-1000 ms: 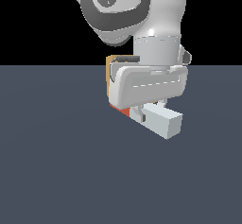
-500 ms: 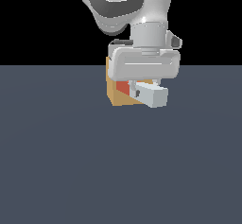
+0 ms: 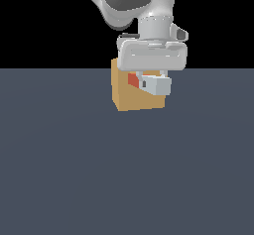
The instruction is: Insert the peg into the horizontal hole in a box.
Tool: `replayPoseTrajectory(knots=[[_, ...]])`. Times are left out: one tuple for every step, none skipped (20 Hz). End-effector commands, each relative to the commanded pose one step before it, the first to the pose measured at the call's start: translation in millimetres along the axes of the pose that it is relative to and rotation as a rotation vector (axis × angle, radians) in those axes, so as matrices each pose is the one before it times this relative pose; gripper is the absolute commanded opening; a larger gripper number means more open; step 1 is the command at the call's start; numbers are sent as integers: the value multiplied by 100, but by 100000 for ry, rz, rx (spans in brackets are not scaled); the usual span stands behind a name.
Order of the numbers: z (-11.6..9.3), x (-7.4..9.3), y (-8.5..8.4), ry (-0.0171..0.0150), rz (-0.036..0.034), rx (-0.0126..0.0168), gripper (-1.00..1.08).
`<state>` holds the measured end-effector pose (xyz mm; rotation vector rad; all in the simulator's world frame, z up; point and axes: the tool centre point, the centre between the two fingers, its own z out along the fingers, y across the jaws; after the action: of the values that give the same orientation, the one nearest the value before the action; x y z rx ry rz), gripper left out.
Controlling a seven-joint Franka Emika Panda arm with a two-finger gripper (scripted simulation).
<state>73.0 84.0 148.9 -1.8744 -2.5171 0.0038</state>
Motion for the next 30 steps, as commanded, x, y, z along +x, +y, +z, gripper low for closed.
replayPoseTrajectory(knots=[[-709,646,527,-94,2167,-404,-100],[-136,211,133,-4,588,1,-100],[-116,179,117,-4,505,1,-100],[-97,149,101,-3,420,1,-100],[-77,115,85,-3,338,1,-100],[-57,80,69,-3,258,1,-100],[-37,51,54,-2,169,1,-100],[-17,19,39,-2,85,1,-100],[2,-11,23,0,0,0,-100],[6,-28,4,0,0,0,-100],[0,0,0,0,0,0,-100],[0,0,0,0,0,0,-100],[0,0,0,0,0,0,-100],[280,21,-128,37,-58,481,-100],[-111,-2,64,-1,12,-201,-100],[-280,-4,160,-2,30,-507,-100],[-115,-2,63,-1,12,-207,-100],[0,0,0,0,0,0,-100],[0,0,0,0,0,0,-100],[0,0,0,0,0,0,-100],[296,2,-136,29,-4,523,-100],[0,46,-3,0,0,0,-100],[1,138,-8,0,0,0,-100],[2,231,-12,0,0,0,-100],[2,323,-14,0,0,0,-100],[3,415,-14,0,0,0,-100],[-45,515,-23,-2,-10,-68,-100],[4,599,-10,0,0,0,-100],[-44,695,-18,-3,-5,-69,-100],[5,783,-4,0,0,0,-100]])
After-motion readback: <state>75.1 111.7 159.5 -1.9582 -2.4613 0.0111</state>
